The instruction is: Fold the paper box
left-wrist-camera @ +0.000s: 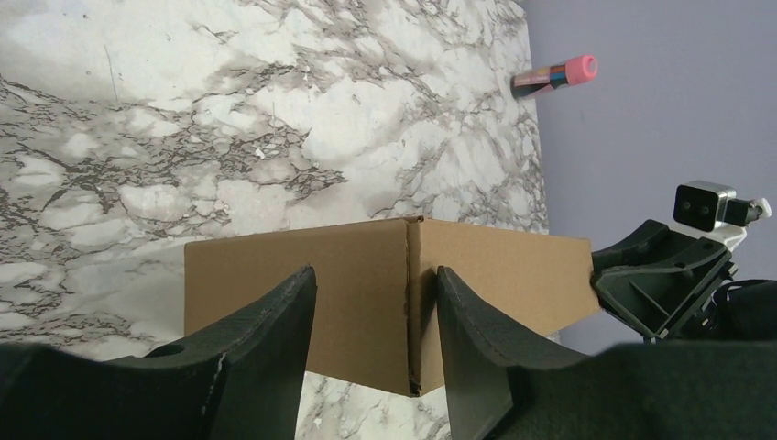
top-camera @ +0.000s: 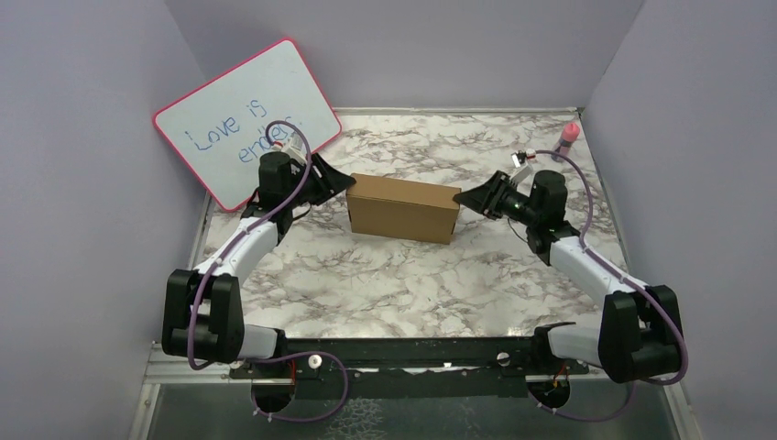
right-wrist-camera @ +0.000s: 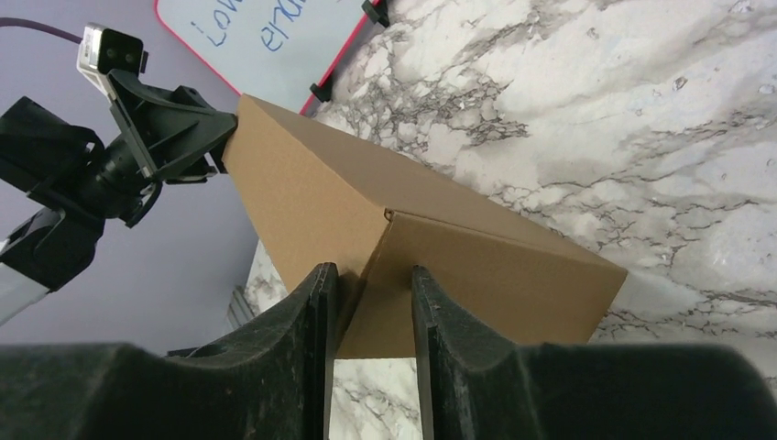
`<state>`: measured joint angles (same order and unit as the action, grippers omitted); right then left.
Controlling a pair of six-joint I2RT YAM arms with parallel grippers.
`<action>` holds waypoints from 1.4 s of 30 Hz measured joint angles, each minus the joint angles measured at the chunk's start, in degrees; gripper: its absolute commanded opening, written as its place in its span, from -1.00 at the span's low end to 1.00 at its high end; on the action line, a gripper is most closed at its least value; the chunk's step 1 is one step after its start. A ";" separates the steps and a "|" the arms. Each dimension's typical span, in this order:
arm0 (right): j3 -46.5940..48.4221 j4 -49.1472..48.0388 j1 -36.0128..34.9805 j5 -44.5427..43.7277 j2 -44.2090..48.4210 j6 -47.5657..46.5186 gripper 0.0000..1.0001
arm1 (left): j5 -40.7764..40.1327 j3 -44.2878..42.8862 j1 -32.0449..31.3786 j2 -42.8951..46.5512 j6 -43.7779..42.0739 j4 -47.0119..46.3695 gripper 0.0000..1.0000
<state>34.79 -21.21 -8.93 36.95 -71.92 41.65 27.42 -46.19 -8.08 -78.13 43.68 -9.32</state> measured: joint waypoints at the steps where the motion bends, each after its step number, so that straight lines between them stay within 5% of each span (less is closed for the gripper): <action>1: 0.59 1.42 0.02 0.11 0.17 0.35 -0.20 | 0.24 -0.07 0.09 -0.11 -0.02 0.02 0.01; 8: 2.67 8.31 0.04 2.36 0.26 1.70 0.07 | 1.22 -0.20 0.59 -0.44 -0.04 -0.11 0.01; 42: -1.25 8.92 0.42 8.70 5.77 6.60 0.46 | 1.70 -0.17 1.27 -0.66 0.02 -0.66 0.01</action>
<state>33.54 -12.29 -8.51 45.65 -66.15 48.25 29.12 -46.37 -6.81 -78.78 43.70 -9.98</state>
